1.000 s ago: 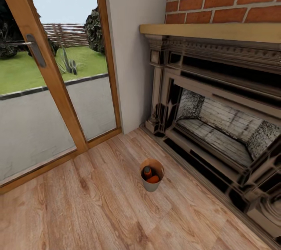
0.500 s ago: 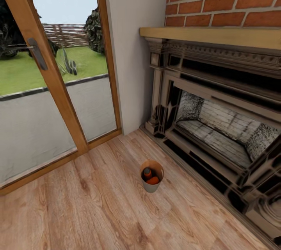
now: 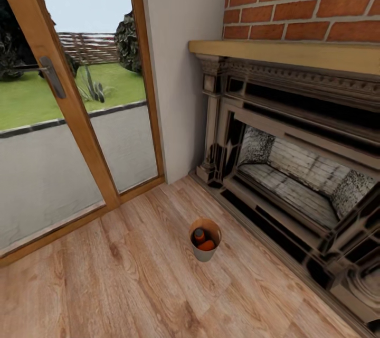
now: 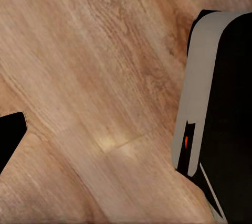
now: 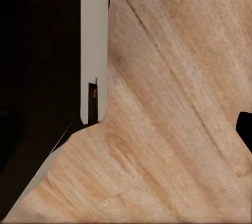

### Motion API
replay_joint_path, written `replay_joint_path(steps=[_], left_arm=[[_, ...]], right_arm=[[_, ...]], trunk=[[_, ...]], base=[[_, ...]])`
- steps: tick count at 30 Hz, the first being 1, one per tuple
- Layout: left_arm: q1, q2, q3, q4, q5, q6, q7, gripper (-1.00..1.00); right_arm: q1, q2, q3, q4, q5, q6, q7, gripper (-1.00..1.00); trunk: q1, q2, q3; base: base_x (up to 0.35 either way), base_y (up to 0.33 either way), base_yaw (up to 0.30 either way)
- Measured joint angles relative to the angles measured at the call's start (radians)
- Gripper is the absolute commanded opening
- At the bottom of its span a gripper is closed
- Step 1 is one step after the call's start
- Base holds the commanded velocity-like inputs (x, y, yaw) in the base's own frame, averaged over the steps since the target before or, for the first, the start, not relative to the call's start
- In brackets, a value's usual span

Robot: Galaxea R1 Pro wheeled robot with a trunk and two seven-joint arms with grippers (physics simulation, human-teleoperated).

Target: Put the three can of soda from the living room inside the tash can in the kitchen.

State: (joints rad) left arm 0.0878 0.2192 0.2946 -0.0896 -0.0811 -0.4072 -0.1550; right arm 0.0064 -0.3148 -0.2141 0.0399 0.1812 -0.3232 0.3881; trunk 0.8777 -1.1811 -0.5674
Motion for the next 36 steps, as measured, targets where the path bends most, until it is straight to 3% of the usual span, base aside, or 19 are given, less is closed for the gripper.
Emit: replay_joint_path(steps=[15, 36], left_arm=[[0.016, 0.001, 0.000, 0.001, 0.001, -0.001, 0.000, 1.00], [0.017, -0.008, -0.003, 0.001, -0.005, 0.004, 0.000, 1.00]], right_arm=[[0.021, 0.001, 0.000, 0.000, -0.001, -0.042, 0.000, 1.00], [0.023, 0.012, -0.001, -0.007, 0.000, -0.046, 0.000, 1.00]], trunk=[[-0.057, 0.105, 0.047], [-0.138, 0.252, 0.113]], base=[[0.000, 0.000, 0.000], [0.000, 0.000, 0.000]])
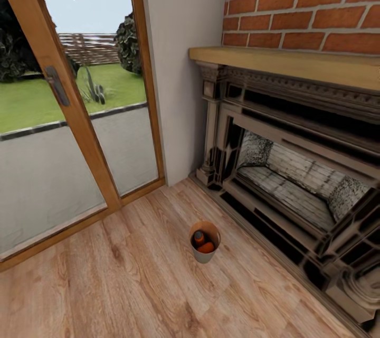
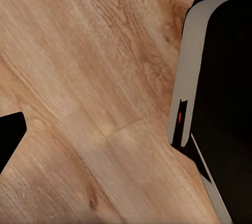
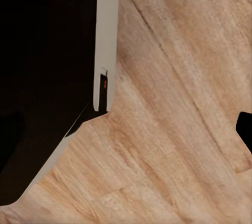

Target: Put the three can of soda from the living room inside the tash can in the kitchen.

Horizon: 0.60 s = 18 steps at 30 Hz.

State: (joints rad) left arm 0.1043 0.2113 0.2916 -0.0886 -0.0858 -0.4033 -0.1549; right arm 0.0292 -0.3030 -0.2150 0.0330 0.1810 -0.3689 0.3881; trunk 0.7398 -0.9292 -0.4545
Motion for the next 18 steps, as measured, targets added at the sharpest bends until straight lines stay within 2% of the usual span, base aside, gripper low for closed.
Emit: replay_joint_path(steps=[7, 12, 15, 18], left_arm=[[0.000, -0.001, 0.000, 0.000, -0.001, 0.002, 0.000, 1.00], [-0.002, -0.002, 0.001, -0.002, 0.002, 0.002, 0.000, 1.00], [-0.007, -0.004, 0.003, -0.005, 0.009, 0.004, 0.001, 1.00], [-0.010, -0.005, 0.004, -0.007, 0.011, 0.005, 0.001, 1.00]], right_arm=[[0.000, 0.003, -0.002, -0.004, 0.000, -0.001, 0.000, 1.00], [0.000, 0.005, -0.049, -0.006, 0.000, 0.000, 0.000, 1.00], [0.000, 0.005, -0.072, -0.007, 0.001, 0.001, 0.000, 1.00], [-0.001, 0.005, -0.077, -0.008, 0.001, 0.002, 0.001, 1.00]], trunk=[[-0.027, 0.049, 0.022], [-0.046, 0.084, 0.038], [-0.046, 0.084, 0.038], [-0.046, 0.084, 0.038]], base=[[0.000, 0.000, 0.000], [0.000, 0.000, 0.000], [0.000, 0.000, 0.000], [0.000, 0.000, 0.000]])
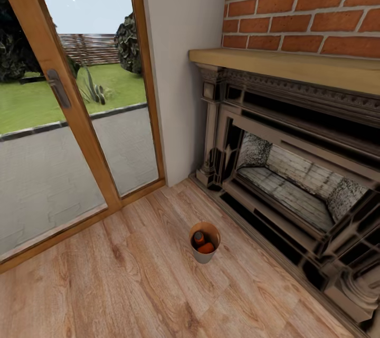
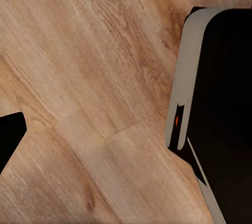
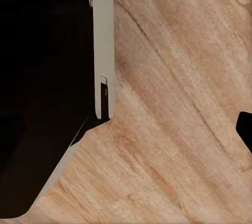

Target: Put the three can of soda from the living room inside the tash can in the kitchen.

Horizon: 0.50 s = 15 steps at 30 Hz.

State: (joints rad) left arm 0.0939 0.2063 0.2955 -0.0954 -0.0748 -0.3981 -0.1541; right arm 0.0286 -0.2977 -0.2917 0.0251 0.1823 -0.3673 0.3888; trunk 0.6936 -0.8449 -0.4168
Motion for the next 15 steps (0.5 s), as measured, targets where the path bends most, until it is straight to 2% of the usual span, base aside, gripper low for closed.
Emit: replay_joint_path(steps=[6, 9, 11, 15], left_arm=[[-0.004, -0.001, 0.000, -0.003, 0.000, 0.000, -0.001, 1.00], [-0.005, -0.005, 0.000, -0.004, -0.002, -0.001, -0.001, 1.00], [-0.005, -0.011, 0.000, -0.003, -0.003, -0.001, -0.001, 1.00], [-0.005, -0.026, 0.000, -0.003, -0.004, -0.001, -0.001, 1.00]], right_arm=[[-0.001, -0.001, -0.005, -0.004, 0.002, 0.000, -0.006, 1.00], [-0.001, 0.000, -0.004, -0.005, 0.003, 0.001, -0.043, 1.00], [-0.001, 0.009, -0.003, -0.006, 0.003, 0.001, -0.076, 1.00], [-0.001, 0.052, 0.001, -0.007, 0.008, 0.002, -0.102, 1.00]], trunk=[[0.000, 0.000, 0.000], [0.000, 0.000, 0.000], [0.000, 0.000, 0.000], [0.000, 0.000, 0.000]], base=[[0.000, 0.000, 0.000], [0.000, 0.000, 0.000], [0.000, 0.000, 0.000], [0.000, 0.000, 0.000]])
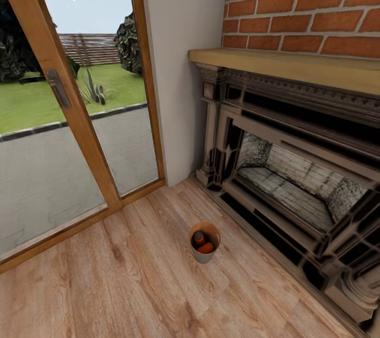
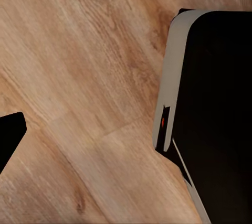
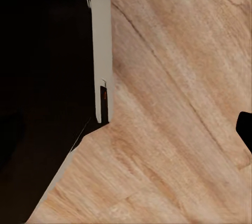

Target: Put the three can of soda from the living room inside the tash can in the kitchen.

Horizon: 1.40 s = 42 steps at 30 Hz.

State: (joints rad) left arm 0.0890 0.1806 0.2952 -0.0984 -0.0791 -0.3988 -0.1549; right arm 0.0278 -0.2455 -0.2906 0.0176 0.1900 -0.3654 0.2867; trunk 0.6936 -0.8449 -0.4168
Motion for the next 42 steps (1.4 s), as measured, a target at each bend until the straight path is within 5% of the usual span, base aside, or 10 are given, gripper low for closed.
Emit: replay_joint_path(steps=[10, 26, 42], left_arm=[[0.000, -0.058, -0.001, 0.004, -0.004, 0.001, 0.000, 1.00], [0.000, -0.064, -0.001, 0.003, -0.004, 0.002, 0.000, 1.00], [0.000, -0.064, -0.001, 0.003, -0.003, 0.002, 0.000, 1.00]], right_arm=[[0.000, 0.045, 0.001, 0.000, 0.000, 0.000, -0.013, 1.00], [0.000, 0.086, -0.001, 0.001, -0.005, 0.000, -0.013, 1.00], [0.000, 0.092, 0.000, 0.001, -0.006, 0.000, -0.013, 1.00]], trunk=[[0.000, 0.000, 0.000], [0.000, 0.000, 0.000], [0.000, 0.000, 0.000]], base=[[0.000, 0.000, 0.000], [0.000, 0.000, 0.000], [0.000, 0.000, 0.000]])
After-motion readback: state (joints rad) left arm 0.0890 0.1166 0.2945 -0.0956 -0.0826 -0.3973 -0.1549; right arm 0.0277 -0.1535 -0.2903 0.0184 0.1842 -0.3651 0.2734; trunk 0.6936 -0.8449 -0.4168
